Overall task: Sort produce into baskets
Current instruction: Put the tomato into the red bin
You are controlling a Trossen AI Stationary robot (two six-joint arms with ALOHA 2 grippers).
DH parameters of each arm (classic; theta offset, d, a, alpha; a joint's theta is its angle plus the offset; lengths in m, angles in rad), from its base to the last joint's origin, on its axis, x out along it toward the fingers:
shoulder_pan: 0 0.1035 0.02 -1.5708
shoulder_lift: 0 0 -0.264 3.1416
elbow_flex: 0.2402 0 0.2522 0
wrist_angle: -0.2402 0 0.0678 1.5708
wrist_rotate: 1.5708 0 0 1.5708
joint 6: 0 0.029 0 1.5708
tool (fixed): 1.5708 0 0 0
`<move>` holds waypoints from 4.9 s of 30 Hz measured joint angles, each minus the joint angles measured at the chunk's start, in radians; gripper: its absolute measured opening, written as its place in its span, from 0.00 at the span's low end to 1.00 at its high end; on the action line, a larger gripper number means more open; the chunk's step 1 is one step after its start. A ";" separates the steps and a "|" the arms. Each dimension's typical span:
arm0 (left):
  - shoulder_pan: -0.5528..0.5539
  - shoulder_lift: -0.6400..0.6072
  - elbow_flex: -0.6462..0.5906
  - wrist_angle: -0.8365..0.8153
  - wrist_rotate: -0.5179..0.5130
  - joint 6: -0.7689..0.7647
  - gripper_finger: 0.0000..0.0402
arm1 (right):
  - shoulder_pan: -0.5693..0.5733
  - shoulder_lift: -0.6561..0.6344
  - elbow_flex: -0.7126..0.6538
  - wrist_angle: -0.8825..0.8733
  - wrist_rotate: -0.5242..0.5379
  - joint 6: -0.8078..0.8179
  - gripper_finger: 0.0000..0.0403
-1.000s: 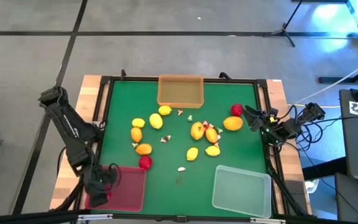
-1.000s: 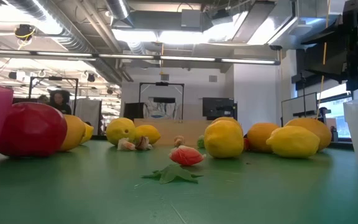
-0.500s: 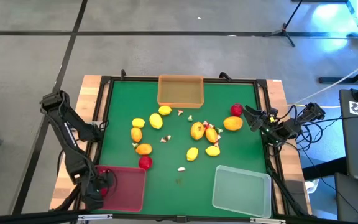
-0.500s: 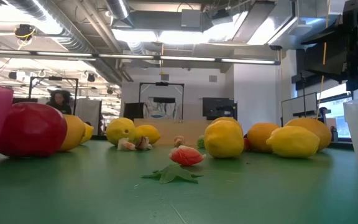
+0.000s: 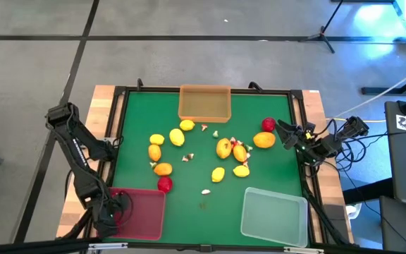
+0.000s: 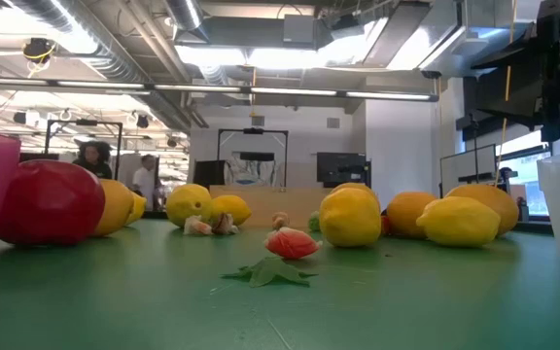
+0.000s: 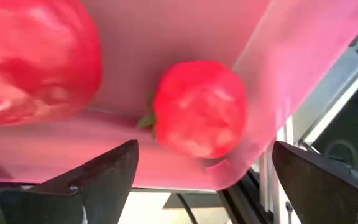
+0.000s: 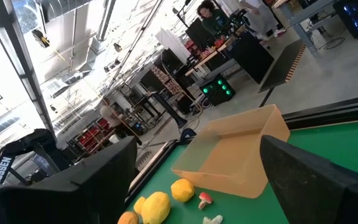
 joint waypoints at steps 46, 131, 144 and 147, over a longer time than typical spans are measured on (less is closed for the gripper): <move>0.809 0.064 0.137 -0.230 -0.337 0.605 0.88 | 0.000 0.000 0.000 -0.071 -0.123 0.001 0.84; 0.731 0.493 0.629 -0.357 -0.386 0.118 0.76 | 0.000 0.000 0.000 -0.197 -0.175 0.001 0.84; 0.481 0.313 0.662 -0.407 -0.361 0.069 0.76 | 0.000 0.000 0.000 -0.197 -0.200 0.001 0.84; 0.379 0.311 0.662 -0.455 -0.319 -0.039 0.76 | 0.000 0.000 0.000 -0.198 -0.202 0.001 0.84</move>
